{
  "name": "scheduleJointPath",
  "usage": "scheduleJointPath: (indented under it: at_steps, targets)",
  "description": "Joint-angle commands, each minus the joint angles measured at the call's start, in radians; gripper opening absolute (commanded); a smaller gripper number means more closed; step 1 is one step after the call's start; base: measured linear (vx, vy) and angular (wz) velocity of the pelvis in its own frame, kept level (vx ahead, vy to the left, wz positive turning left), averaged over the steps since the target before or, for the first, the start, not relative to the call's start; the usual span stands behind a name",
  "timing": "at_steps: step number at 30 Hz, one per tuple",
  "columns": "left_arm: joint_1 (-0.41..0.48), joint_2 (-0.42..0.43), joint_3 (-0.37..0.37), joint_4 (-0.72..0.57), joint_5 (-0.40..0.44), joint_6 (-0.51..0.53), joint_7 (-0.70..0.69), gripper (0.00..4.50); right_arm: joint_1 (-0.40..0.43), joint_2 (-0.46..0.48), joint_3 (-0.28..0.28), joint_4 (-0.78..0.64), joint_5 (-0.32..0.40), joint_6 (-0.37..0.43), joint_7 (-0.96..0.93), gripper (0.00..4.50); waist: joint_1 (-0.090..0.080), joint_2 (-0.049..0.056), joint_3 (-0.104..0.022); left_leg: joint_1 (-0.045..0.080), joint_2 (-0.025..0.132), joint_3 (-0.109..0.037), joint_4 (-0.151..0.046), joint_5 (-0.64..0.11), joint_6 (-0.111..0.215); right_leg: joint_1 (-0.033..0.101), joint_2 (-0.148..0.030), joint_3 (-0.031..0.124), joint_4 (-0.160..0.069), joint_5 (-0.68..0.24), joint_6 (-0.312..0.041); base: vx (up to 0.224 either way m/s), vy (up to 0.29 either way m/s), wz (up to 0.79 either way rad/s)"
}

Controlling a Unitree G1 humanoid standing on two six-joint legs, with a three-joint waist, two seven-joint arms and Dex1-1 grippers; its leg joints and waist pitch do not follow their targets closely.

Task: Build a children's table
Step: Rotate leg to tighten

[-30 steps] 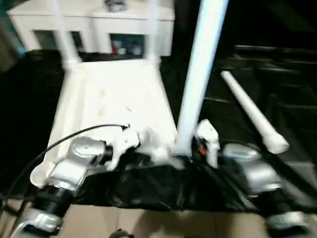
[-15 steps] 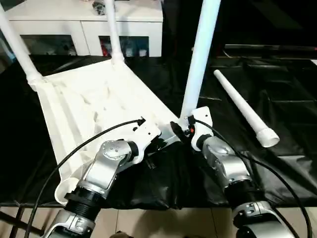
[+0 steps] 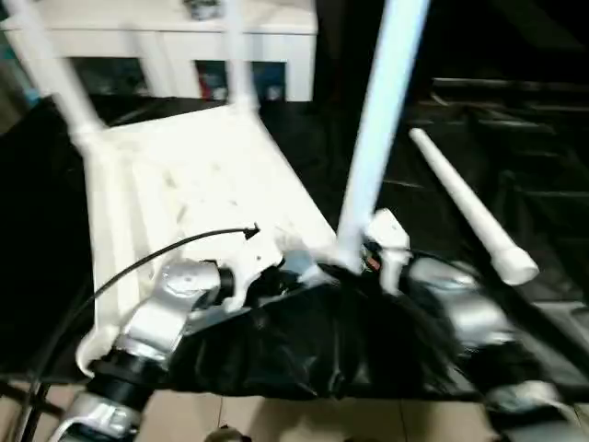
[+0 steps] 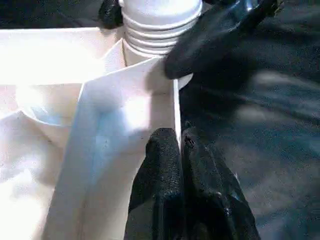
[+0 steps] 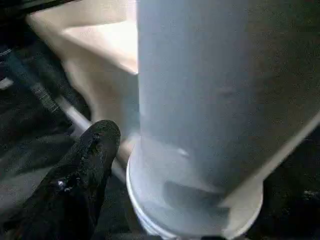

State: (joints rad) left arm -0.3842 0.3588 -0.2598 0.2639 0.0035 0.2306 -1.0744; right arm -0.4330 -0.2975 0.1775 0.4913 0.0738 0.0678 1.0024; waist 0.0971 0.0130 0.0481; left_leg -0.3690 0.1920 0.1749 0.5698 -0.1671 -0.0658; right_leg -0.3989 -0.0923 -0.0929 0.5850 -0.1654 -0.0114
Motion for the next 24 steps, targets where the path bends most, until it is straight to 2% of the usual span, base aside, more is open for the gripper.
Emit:
scheduleJointPath:
  at_steps: [1, 2, 3, 6, 7, 9, 12, 14, 16, 19, 21, 22, 24]
  targets:
    - [-0.032, -0.004, -0.014, 0.014, -0.032, -0.039, -0.037, 0.00, 0.024, 0.006, 0.110, -0.049, 0.031, 0.029, 0.157, 3.82, 0.000, -0.010, -0.054, 0.012, 0.041, -0.005, -0.067, -0.273, 0.061, 0.046, -0.054, 0.051, -0.065, -0.245, -0.208, 0.000, 0.000, 0.00]
    - [-0.036, 0.002, -0.014, 0.022, -0.035, -0.042, -0.047, 0.00, 0.025, -0.001, 0.117, -0.059, 0.035, 0.032, 0.181, 3.82, 0.003, -0.007, -0.053, 0.012, 0.042, -0.006, -0.068, -0.287, 0.059, 0.046, -0.056, 0.051, -0.066, -0.285, -0.197, 0.000, 0.000, 0.00]
    - [-0.038, 0.008, -0.015, 0.028, -0.036, -0.046, -0.054, 0.00, 0.025, -0.003, 0.121, -0.065, 0.038, 0.033, 0.195, 3.57, 0.004, -0.008, -0.051, 0.013, 0.042, -0.005, -0.068, -0.293, 0.057, 0.044, -0.057, 0.052, -0.068, -0.303, -0.193, 0.000, 0.000, 0.00]
    - [-0.047, 0.024, -0.019, 0.048, -0.031, -0.058, -0.076, 0.00, 0.020, -0.012, 0.141, -0.065, 0.027, 0.030, 0.231, 3.44, 0.006, -0.009, -0.048, 0.017, 0.043, -0.007, -0.071, -0.318, 0.041, 0.038, -0.061, 0.054, -0.076, -0.373, -0.174, 0.000, 0.000, 0.00]
    - [-0.047, 0.024, -0.019, 0.048, -0.031, -0.058, -0.076, 0.00, 0.020, -0.012, 0.141, -0.065, 0.027, 0.030, 0.231, 3.44, 0.007, -0.008, -0.048, 0.017, 0.044, -0.009, -0.072, -0.320, 0.035, 0.038, -0.061, 0.054, -0.076, -0.377, -0.172, 0.000, 0.000, 0.00]
    - [-0.055, 0.033, -0.017, 0.066, -0.029, -0.070, -0.089, 0.00, 0.019, -0.011, 0.147, -0.068, 0.024, 0.032, 0.241, 3.10, 0.007, -0.013, -0.043, 0.016, 0.043, -0.010, -0.075, -0.330, 0.032, 0.036, -0.061, 0.054, -0.079, -0.398, -0.164, 0.000, 0.000, 0.00]
    - [-0.064, 0.035, -0.015, 0.076, -0.039, -0.070, -0.103, 0.00, 0.018, -0.008, 0.147, -0.075, 0.035, 0.049, 0.256, 3.04, 0.007, -0.012, -0.038, 0.017, 0.043, -0.011, -0.077, -0.343, 0.027, 0.034, -0.062, 0.054, -0.082, -0.425, -0.155, 0.000, 0.000, 0.00]
    - [-0.064, 0.035, -0.015, 0.075, -0.040, -0.069, -0.105, 0.00, 0.021, -0.008, 0.150, -0.076, 0.034, 0.048, 0.258, 2.77, 0.007, -0.012, -0.039, 0.016, 0.044, -0.013, -0.078, -0.341, 0.025, 0.035, -0.063, 0.055, -0.080, -0.413, -0.156, 0.000, 0.000, 0.00]
    - [-0.062, 0.034, -0.016, 0.073, -0.042, -0.069, -0.106, 0.00, 0.025, -0.005, 0.149, -0.077, 0.031, 0.047, 0.256, 2.76, 0.007, -0.009, -0.039, 0.015, 0.044, -0.012, -0.078, -0.341, 0.025, 0.035, -0.061, 0.055, -0.080, -0.403, -0.159, 0.000, 0.000, 0.00]
    - [-0.046, 0.016, -0.010, 0.049, -0.051, -0.045, -0.079, 0.00, 0.043, 0.037, 0.107, -0.073, 0.030, 0.067, 0.158, 2.72, 0.008, -0.012, -0.042, 0.016, 0.044, -0.012, -0.078, -0.333, 0.025, 0.036, -0.062, 0.056, -0.078, -0.390, -0.163, 0.000, 0.000, 0.00]
    - [-0.042, -0.004, -0.005, 0.034, -0.041, -0.022, -0.032, 0.00, 0.042, 0.081, 0.071, -0.046, 0.011, 0.074, 0.033, 2.71, 0.004, -0.011, -0.039, 0.013, 0.043, -0.014, -0.081, -0.340, 0.017, 0.037, -0.064, 0.054, -0.079, -0.413, -0.158, 0.000, 0.000, 0.00]
    - [-0.042, -0.013, -0.005, 0.029, -0.036, -0.014, -0.016, 0.00, 0.037, 0.096, 0.060, -0.030, 0.001, 0.081, -0.016, 2.71, 0.001, -0.011, -0.037, 0.018, 0.042, -0.014, -0.081, -0.363, 0.008, 0.030, -0.064, 0.054, -0.085, -0.448, -0.153, 0.000, 0.000, 0.00]
    - [-0.043, -0.061, 0.001, 0.008, -0.023, 0.025, 0.063, 0.00, 0.016, 0.160, 0.008, 0.038, -0.025, 0.080, -0.203, 2.70, -0.009, -0.012, -0.034, 0.015, 0.039, -0.020, -0.084, -0.381, -0.011, 0.033, -0.067, 0.049, -0.090, -0.512, -0.134, 0.000, 0.000, 0.00]
